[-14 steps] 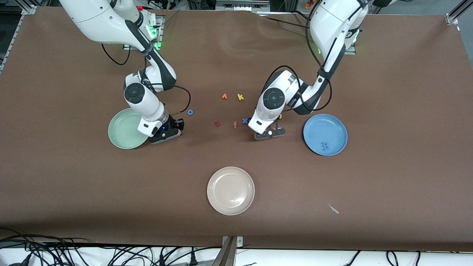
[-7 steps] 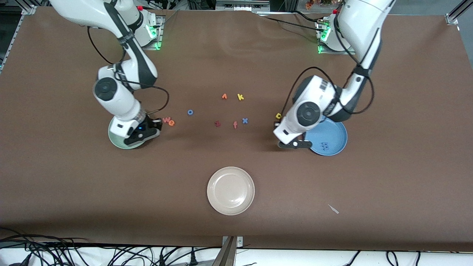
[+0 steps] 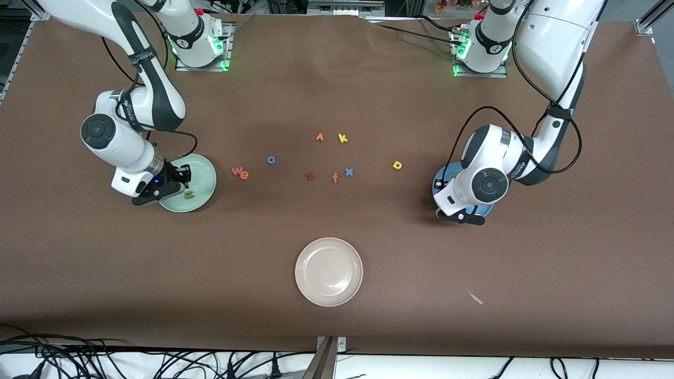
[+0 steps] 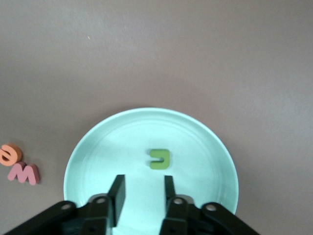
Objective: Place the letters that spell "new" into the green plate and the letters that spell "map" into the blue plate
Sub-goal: 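Drop the teal and green letters onto the blue and green plates, then grasp the yellow and orange letters with the left and right grippers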
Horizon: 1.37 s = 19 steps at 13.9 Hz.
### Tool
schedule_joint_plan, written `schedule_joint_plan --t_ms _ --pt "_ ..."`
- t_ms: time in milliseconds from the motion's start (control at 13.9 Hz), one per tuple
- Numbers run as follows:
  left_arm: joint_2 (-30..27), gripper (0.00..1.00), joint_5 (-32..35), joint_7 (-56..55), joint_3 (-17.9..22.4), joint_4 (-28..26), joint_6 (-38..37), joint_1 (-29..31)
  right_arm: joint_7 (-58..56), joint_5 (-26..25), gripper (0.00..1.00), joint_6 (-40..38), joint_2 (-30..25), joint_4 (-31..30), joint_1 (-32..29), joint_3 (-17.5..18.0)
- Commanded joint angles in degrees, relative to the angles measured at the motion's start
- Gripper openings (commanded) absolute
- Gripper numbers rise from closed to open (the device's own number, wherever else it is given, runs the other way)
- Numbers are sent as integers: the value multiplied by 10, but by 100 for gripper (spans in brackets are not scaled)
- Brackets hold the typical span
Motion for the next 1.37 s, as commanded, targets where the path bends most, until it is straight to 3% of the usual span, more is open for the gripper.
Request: schedule_joint_plan --t_ms 0,72,216,361,722,1299 --pt "-12 73 14 28 -6 -28 -2 10 21 2 63 4 -13 -14 0 10" --pt "-12 100 14 28 -6 -28 -3 9 51 2 64 4 -11 -13 1 25" --pt "-15 100 14 28 -16 -20 -14 2 141 -1 71 12 5 -7 2 69" --pt "-22 100 12 11 -50 -13 -25 1 185 1 71 55 23 -7 12 100" --pt "-11 100 6 -42 -106 -12 -10 -9 226 -9 72 92 50 -13 56 101" --pt "36 100 12 -45 -107 -24 89 -59 226 -10 72 164 60 -63 63 101"
